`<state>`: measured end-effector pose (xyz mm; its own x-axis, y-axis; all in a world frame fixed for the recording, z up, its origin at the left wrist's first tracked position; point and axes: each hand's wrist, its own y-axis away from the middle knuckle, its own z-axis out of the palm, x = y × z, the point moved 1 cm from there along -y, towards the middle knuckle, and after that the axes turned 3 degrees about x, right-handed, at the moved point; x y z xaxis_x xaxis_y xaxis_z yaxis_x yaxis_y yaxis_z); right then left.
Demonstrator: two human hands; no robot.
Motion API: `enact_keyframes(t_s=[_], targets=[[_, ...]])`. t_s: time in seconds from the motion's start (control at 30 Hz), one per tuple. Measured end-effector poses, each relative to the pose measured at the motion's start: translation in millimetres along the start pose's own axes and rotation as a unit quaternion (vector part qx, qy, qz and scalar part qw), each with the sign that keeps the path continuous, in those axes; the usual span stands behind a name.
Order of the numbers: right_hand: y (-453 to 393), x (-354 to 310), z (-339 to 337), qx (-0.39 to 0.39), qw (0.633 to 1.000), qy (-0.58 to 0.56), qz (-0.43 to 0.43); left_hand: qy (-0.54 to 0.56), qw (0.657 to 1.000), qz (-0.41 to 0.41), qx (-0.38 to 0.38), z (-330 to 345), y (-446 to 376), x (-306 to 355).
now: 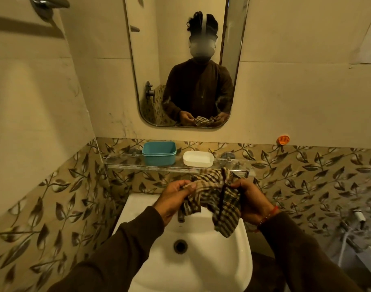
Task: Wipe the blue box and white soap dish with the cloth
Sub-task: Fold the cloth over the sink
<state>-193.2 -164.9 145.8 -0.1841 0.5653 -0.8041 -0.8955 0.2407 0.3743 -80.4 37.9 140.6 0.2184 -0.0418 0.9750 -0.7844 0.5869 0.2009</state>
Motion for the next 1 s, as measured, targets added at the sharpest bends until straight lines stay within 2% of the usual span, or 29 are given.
enact_keyframes(t_s=[0.1, 0.2, 0.27, 0.4, 0.5, 0.63, 0.73, 0.8, 0.87, 0.93, 1.0], targets=[[-2.8, 0.4, -8.5, 0.063, 0.995, 0.066, -0.045, 0.098, 0.995, 0.001, -0.003, -4.5, 1.9, 12.7], [-2.6, 1.1, -14.3, 0.138, 0.954, 0.243, -0.112, 0.159, 0.987, -0.016, -0.02, -8.2, 1.9, 23.8], [-3.3, 2.9, -11.8, 0.104, 0.937, 0.296, -0.153, 0.146, 0.988, -0.021, -0.035, -7.3, 1.7, 29.8], [-4.6, 7.6, 3.1, -0.052, 0.949, 0.247, -0.187, 0.106, 0.991, -0.028, -0.077, 0.5, -1.4, 37.8], [-5.4, 13.4, 14.3, -0.141, 0.941, 0.26, -0.163, 0.105, 0.99, -0.026, -0.087, 3.2, -6.1, 43.5], [-3.9, 25.9, 23.0, -0.136, 0.961, 0.222, -0.096, 0.157, 0.984, -0.056, -0.069, -2.0, -12.6, 43.7], [0.6, 31.5, 27.6, -0.159, 0.959, 0.215, -0.092, 0.196, 0.972, -0.113, -0.065, -9.3, -14.2, 34.1], [3.2, 29.6, 30.2, -0.164, 0.967, 0.16, -0.109, 0.207, 0.967, -0.136, -0.054, -16.5, -16.8, 25.9], [6.2, 25.6, 33.5, -0.162, 0.968, 0.128, -0.144, 0.151, 0.977, -0.149, -0.037, -23.6, -17.8, 21.2], [8.2, 22.6, 38.5, -0.161, 0.963, 0.127, -0.174, -0.003, 0.989, -0.149, -0.012, -27.1, -16.2, 15.4], [9.0, 21.2, 43.7, -0.162, 0.96, 0.122, -0.195, -0.206, 0.976, -0.057, 0.035, -28.4, -13.1, 5.1]])
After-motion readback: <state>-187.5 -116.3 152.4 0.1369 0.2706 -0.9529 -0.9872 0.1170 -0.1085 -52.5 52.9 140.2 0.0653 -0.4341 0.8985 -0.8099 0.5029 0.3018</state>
